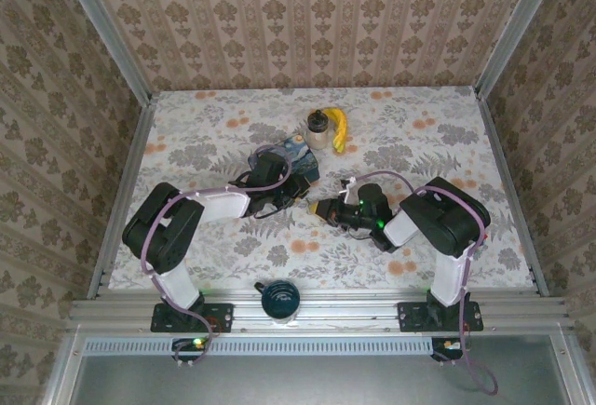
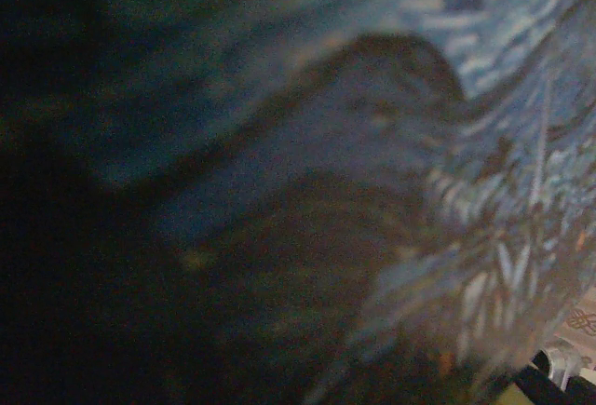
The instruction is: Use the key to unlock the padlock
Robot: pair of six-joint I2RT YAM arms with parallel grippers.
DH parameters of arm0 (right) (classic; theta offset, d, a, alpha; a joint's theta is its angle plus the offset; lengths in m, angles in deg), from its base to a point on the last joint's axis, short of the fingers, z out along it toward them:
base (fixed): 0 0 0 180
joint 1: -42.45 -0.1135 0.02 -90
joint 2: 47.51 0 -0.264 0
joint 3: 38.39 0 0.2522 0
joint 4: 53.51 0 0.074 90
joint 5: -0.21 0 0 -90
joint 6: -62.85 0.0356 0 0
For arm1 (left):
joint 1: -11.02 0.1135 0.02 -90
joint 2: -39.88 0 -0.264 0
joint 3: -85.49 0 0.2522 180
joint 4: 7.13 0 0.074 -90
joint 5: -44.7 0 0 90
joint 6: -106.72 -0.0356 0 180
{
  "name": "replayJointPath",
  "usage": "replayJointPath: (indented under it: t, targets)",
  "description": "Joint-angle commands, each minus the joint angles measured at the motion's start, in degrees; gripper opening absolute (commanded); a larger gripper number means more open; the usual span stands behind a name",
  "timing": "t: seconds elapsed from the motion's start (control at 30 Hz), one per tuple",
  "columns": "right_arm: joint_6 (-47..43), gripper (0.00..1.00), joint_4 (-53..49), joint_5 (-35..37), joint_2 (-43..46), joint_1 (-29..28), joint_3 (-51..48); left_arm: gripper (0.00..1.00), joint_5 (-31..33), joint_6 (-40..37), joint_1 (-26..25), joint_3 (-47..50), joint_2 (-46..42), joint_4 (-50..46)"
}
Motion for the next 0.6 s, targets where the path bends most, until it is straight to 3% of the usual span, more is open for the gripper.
replayJointPath:
  t: [0.0,0.57]
  targets:
    - [-1.47,0.0,-0.91,1.64,0.81,-0.24,1.44,0.15,-5.04,3.91,0.2,1.6,1.19,-1.97]
    - [0.03,0.0,1.2,2.82,-2.16,0.3,2.48,0.15,-5.3,3.79,0.21,1.69,1.15,-1.75]
